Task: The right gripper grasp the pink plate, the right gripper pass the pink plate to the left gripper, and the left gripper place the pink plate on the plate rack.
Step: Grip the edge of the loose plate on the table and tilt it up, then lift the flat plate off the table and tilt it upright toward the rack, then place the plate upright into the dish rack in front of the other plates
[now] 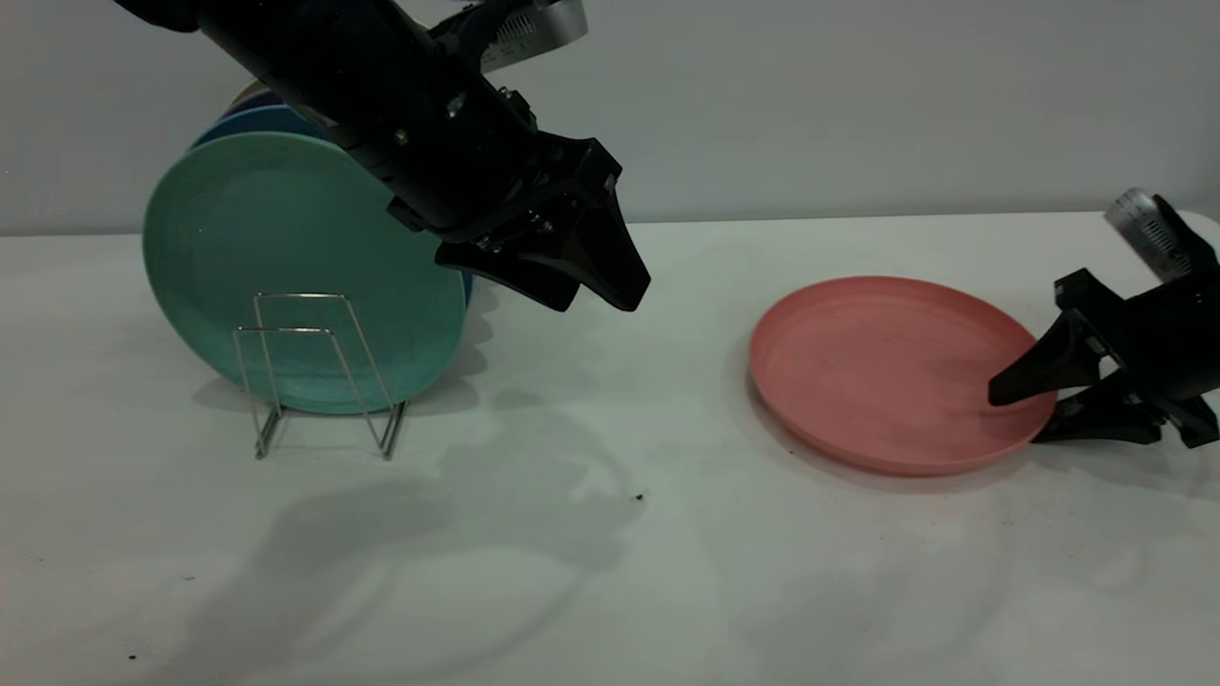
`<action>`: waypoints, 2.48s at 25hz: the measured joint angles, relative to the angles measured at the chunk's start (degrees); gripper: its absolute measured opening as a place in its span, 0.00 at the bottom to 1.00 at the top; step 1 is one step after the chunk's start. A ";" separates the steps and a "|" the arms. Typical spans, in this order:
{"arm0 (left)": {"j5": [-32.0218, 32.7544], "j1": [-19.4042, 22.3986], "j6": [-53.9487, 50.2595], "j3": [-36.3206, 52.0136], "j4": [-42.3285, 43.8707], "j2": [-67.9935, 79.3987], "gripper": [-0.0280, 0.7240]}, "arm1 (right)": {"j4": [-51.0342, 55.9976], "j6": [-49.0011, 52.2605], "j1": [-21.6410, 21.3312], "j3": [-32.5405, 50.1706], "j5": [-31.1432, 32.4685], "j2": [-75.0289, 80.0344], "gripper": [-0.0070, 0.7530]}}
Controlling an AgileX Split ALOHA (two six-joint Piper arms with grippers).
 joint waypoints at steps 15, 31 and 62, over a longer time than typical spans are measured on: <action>-1.72 0.82 -2.83 0.00 0.00 0.00 0.76 | 1.04 -19.01 1.65 -0.05 10.70 0.39 0.03; -6.13 0.03 -2.61 0.00 -9.22 4.64 0.73 | 3.82 -20.20 6.23 -0.10 16.11 -0.83 0.03; 2.86 9.52 25.19 -0.05 -5.17 -6.72 0.13 | -1.88 -10.99 4.52 0.01 23.90 -32.85 0.60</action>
